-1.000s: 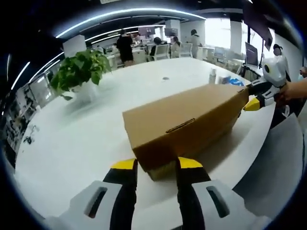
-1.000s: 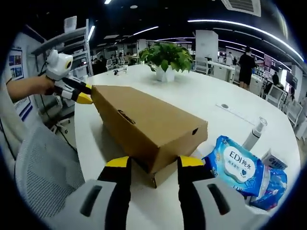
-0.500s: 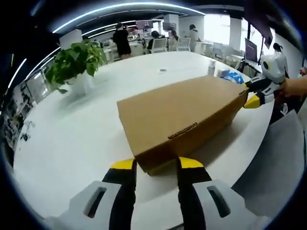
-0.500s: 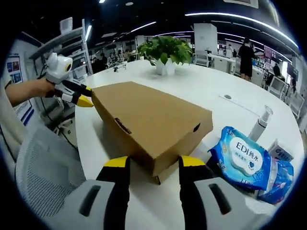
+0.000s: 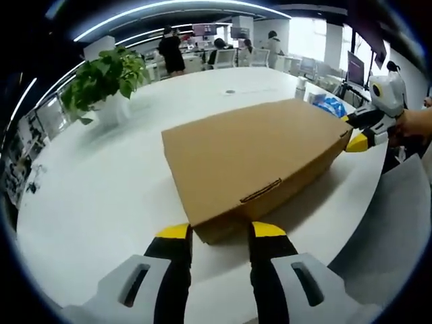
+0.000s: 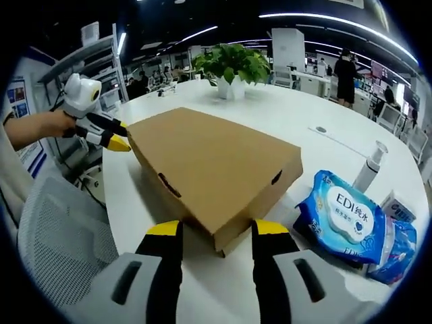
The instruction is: Operate the shoe box by opening the lid, removing the specified soft item, and placing it in the target area until the item is outside and the box remains undamaged.
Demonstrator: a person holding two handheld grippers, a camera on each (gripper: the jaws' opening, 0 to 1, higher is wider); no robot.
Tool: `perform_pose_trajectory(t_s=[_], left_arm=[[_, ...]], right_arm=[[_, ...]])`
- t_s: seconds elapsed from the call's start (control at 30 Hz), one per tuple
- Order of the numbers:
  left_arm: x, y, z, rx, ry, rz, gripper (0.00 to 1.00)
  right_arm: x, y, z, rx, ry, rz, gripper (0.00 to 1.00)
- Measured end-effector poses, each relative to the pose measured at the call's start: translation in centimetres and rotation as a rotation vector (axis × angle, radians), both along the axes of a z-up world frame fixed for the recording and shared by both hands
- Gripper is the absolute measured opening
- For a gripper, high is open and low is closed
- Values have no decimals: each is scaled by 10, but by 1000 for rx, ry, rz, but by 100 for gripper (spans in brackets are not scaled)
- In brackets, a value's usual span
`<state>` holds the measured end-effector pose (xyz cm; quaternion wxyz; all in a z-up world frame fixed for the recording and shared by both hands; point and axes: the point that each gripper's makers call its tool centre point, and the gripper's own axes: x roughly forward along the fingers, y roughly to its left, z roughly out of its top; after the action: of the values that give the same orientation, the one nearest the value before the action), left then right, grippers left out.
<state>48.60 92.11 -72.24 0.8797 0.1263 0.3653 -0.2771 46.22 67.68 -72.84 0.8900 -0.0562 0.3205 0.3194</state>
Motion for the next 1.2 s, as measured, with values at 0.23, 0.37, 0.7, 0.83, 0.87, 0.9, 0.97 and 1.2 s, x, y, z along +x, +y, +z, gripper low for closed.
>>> perform_pose_trajectory(t_s=[0.23,0.37,0.7,0.83,0.87,0.9,0.97,1.2], left_arm=[[3,0,-6,-7,14,14,31],[3,1,-9,-6,22,15,30],[9,0,-13,10,32,10,29],[14,-1,-13,12,35,7,29],[15,-1,-13,12,35,7,29],[16,-1,-13,11,36,6,29],[18,-2,-13,9,36,5,29],[28,-6,-13,9,40,4,29]], right_arm=[[1,1,-5,-5,11,-4,37],[1,1,-8,-16,15,-3,36],[5,1,-12,-45,8,-4,35],[9,0,-12,-44,8,-6,35],[9,-1,-12,-44,8,-6,35],[11,-1,-11,-43,8,-6,35],[13,-2,-11,-44,9,-6,35],[24,-5,-12,-50,13,-1,35]])
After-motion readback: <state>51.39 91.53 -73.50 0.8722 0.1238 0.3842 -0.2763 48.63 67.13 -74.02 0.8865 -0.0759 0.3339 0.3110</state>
